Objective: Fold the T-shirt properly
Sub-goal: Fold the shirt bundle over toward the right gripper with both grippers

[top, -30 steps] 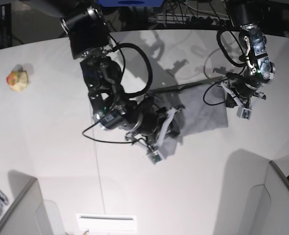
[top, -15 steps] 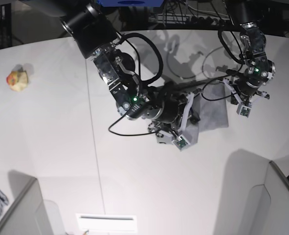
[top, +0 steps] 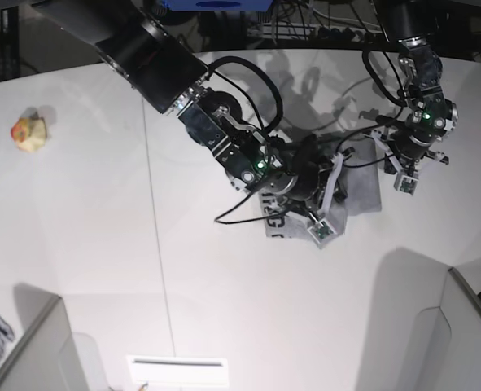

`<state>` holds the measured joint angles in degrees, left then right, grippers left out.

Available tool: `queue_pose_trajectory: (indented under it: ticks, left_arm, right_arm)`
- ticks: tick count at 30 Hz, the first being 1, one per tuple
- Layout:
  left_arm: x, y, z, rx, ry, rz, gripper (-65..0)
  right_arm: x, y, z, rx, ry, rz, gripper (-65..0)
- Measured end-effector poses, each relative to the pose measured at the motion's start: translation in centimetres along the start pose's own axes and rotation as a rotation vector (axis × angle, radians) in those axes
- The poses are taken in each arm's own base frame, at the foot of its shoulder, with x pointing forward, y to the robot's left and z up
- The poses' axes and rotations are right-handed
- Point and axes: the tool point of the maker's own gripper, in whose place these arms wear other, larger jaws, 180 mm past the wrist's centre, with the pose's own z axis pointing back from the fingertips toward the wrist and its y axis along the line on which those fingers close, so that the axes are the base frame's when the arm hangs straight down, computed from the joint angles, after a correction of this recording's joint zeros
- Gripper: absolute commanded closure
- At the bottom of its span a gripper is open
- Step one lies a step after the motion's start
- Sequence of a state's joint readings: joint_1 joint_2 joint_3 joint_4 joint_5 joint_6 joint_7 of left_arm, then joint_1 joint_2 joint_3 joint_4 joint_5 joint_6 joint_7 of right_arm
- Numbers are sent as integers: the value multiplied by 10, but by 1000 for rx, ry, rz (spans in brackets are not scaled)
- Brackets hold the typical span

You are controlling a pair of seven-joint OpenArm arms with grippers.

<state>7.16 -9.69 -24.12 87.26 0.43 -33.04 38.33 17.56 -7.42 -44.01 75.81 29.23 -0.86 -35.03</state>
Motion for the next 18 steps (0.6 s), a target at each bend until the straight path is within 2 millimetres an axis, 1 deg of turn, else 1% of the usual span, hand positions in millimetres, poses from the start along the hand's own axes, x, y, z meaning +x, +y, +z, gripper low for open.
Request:
queue_pose_trajectory:
  ticks: [2, 4, 6, 8, 9, 11, 13, 18]
  left_arm:
    - [-2, -1, 3, 0, 0, -5, 0]
    - [-5, 0, 6, 9, 10, -18, 0]
    - [-6, 0, 9, 12, 13, -23, 0]
    - [-7, 0, 9, 12, 15, -22, 0]
    - [-7, 0, 9, 12, 15, -22, 0]
    - [-7, 1, 9, 14, 15, -21, 0]
    - [-8, 1, 10, 17, 19, -24, 0]
    - [-11, 0, 11, 14, 21, -22, 0]
  right_arm:
    - [-8, -7, -5, -15, 11, -9, 0]
    - [-7, -11, -6, -22, 6, -10, 0]
    - [-6, -5, -8, -15, 6, 29, 0]
    - [-8, 6, -10, 1, 24, 87, 0]
    - [-11, 14, -11, 18, 29, 102, 0]
    - [-18, 23, -13, 37, 48, 115, 0]
    - [-22, 24, -14, 41, 55, 107, 0]
    - [-18, 22, -14, 35, 48, 111, 0]
